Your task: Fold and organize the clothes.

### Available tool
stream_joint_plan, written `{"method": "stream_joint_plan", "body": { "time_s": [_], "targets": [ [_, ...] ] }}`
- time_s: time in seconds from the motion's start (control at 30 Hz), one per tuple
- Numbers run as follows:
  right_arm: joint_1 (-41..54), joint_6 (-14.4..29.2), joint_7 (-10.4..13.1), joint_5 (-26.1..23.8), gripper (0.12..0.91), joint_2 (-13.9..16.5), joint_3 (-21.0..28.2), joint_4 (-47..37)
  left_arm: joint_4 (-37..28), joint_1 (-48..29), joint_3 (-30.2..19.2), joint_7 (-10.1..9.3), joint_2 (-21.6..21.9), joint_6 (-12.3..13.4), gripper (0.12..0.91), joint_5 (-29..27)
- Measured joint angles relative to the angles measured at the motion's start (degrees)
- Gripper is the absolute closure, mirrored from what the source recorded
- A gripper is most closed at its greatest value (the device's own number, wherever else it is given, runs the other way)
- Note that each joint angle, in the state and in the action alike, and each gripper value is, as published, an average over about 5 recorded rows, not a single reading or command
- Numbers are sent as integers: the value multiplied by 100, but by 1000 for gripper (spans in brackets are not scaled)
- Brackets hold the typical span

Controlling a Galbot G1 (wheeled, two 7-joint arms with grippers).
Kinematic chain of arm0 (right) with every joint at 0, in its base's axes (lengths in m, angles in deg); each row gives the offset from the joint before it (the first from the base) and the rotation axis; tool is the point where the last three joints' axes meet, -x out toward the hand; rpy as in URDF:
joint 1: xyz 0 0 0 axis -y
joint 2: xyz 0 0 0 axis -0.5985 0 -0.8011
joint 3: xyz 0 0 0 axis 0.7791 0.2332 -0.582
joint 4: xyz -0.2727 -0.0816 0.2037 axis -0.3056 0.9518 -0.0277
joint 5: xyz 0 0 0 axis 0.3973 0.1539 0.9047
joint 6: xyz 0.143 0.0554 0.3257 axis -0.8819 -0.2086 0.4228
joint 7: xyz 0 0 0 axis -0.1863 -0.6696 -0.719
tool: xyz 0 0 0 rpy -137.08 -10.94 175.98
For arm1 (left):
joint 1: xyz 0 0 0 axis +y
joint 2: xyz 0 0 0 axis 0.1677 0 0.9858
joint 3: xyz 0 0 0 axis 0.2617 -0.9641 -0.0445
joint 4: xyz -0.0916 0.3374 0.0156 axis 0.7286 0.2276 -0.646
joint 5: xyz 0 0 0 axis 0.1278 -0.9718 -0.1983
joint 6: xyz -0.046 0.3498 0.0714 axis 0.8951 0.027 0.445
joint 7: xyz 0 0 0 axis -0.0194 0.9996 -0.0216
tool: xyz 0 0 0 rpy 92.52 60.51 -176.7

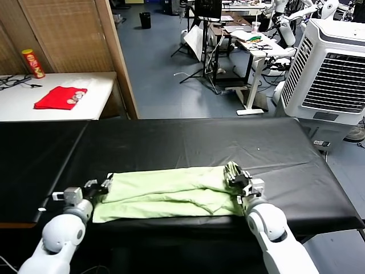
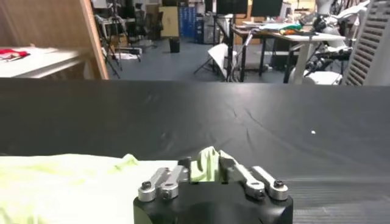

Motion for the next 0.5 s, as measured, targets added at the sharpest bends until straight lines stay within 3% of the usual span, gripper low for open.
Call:
{"method": "stream_joint_plan", "body": {
  "time_s": [0.07, 0.17, 0.5],
  "targets": [
    [-99, 4, -3, 7, 263, 51, -49, 150, 115, 111, 82, -12, -11, -23, 334, 168],
    [-232, 16, -7, 16, 232, 90, -104, 350, 341, 354, 243, -34, -86, -71, 249, 505],
    [-389, 33, -21, 26, 227, 93, -118, 682, 726, 1189, 461, -40, -381, 8, 232, 663]
  ]
}}
